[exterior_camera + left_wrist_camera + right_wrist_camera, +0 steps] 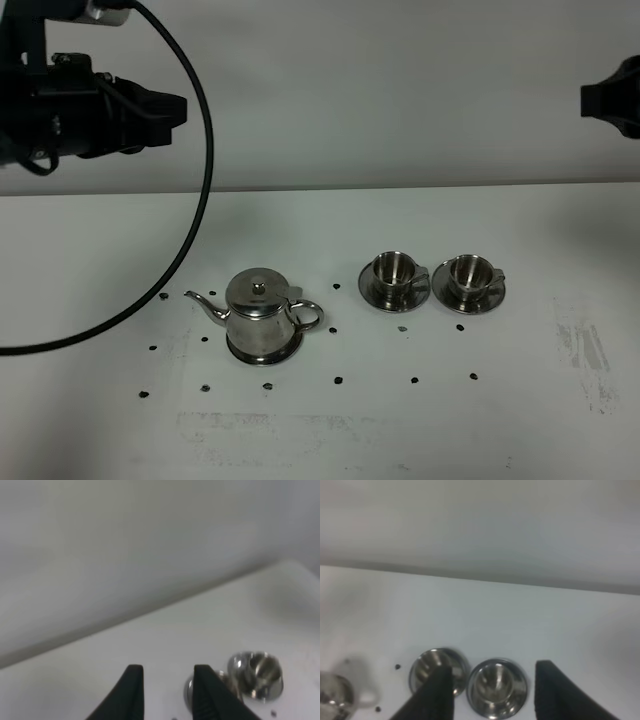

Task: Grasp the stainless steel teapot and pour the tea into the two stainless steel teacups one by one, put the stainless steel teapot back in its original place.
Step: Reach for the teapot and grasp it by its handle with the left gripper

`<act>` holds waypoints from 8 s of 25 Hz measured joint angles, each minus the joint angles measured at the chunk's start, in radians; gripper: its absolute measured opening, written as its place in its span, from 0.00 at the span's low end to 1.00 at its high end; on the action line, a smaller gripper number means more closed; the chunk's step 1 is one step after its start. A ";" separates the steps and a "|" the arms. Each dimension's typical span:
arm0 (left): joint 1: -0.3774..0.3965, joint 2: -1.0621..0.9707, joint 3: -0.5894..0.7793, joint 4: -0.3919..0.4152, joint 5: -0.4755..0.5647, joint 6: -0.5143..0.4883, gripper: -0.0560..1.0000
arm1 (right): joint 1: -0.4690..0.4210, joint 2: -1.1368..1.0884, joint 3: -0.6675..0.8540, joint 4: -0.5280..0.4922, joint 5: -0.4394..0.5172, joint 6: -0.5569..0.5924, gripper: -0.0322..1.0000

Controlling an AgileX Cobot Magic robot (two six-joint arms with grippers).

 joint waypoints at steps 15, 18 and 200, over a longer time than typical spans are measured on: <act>0.000 -0.077 0.186 -0.523 0.021 0.528 0.31 | 0.000 -0.754 0.351 0.038 0.186 -0.014 0.40; 0.000 -0.075 0.186 -0.505 0.021 0.533 0.31 | 0.000 -0.875 0.384 0.027 0.281 -0.011 0.40; -0.457 0.673 -0.595 1.093 0.751 -0.329 0.54 | -0.227 -1.328 0.778 -0.277 0.452 0.195 0.39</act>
